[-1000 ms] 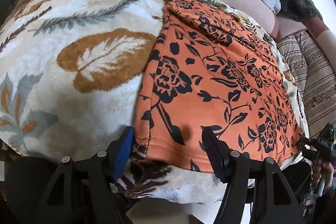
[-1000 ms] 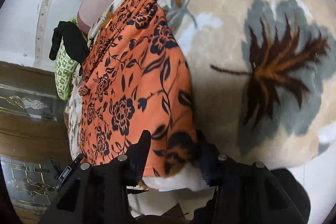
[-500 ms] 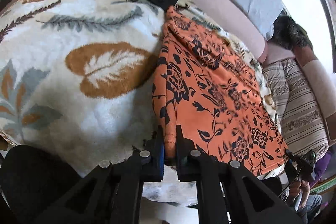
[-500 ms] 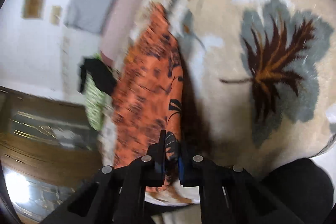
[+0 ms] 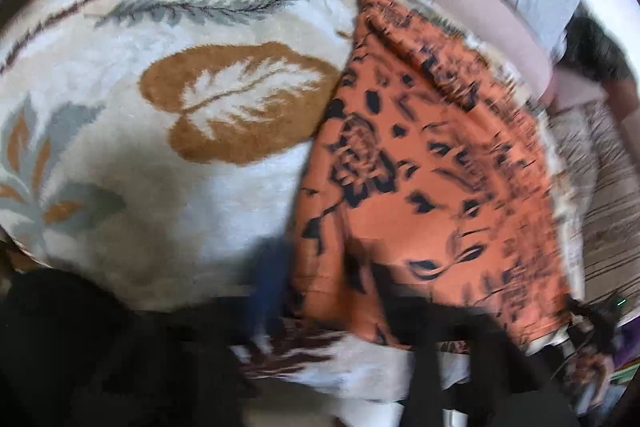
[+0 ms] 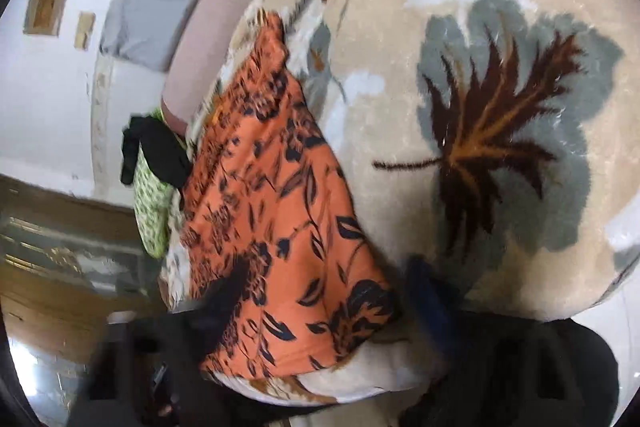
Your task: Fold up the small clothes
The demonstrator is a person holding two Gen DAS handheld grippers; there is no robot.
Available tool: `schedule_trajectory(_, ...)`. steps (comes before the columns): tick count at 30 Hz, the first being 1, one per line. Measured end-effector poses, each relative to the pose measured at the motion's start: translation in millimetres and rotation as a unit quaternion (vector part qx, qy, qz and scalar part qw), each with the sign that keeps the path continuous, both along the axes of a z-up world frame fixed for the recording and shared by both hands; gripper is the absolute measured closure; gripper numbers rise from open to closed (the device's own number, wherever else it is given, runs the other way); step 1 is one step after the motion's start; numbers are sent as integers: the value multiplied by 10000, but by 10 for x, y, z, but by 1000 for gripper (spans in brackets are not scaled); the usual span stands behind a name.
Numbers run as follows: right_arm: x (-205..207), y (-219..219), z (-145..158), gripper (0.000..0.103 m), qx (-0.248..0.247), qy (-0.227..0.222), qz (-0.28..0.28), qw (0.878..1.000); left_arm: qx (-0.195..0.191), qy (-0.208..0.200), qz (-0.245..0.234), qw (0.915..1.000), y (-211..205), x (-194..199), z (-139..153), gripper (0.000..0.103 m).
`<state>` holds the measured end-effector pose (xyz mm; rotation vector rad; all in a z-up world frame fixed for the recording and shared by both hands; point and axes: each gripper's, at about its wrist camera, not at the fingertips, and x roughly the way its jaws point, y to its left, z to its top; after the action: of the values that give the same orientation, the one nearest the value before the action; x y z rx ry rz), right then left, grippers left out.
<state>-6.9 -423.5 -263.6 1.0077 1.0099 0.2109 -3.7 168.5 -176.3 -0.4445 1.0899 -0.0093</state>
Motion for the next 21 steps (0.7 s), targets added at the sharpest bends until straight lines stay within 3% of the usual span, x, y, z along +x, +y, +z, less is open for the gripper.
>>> schedule_trajectory(2,-32,-12,-12,94,35,25,175,9998,-314,-46,43,9995,54,-58,58,96)
schedule_trajectory(5,-140,46,309,95,-85,-467,181,9987,-89,-715,-144,9973,-22,-225,427,96)
schedule_trajectory(8,-169,-30,524,95,-90,-763,46,9970,-219,-549,-38,9982,11,-157,316,96)
schedule_trajectory(10,-104,-67,373,95,-168,-500,16,9986,-273,85,101,9995,49,-63,-39,95)
schedule_trajectory(13,-13,-31,-57,91,4,266,84,9996,-302,-14,110,9995,69,-92,-12,91)
schedule_trajectory(14,-31,-26,-79,91,73,233,8,9997,-223,-118,92,9996,65,-106,47,85)
schedule_trajectory(15,-52,-27,-68,88,177,89,-37,9998,-209,-113,69,9997,65,-104,57,69)
schedule_trajectory(16,-66,-32,-61,84,246,-10,-71,9997,-279,-56,30,9996,70,-95,33,63)
schedule_trajectory(17,-79,-40,-67,62,344,-83,-99,9993,-308,-36,15,9995,65,-86,17,63)
schedule_trajectory(18,-78,-38,-60,51,413,-197,-69,9989,-245,-24,1,9997,48,-85,-2,64)
schedule_trajectory(20,-44,11,-42,56,144,-129,132,9997,-133,82,-76,9998,18,-47,26,97)
schedule_trajectory(21,-24,31,-30,87,80,-76,228,9997,-272,113,-91,9995,0,-29,41,96)
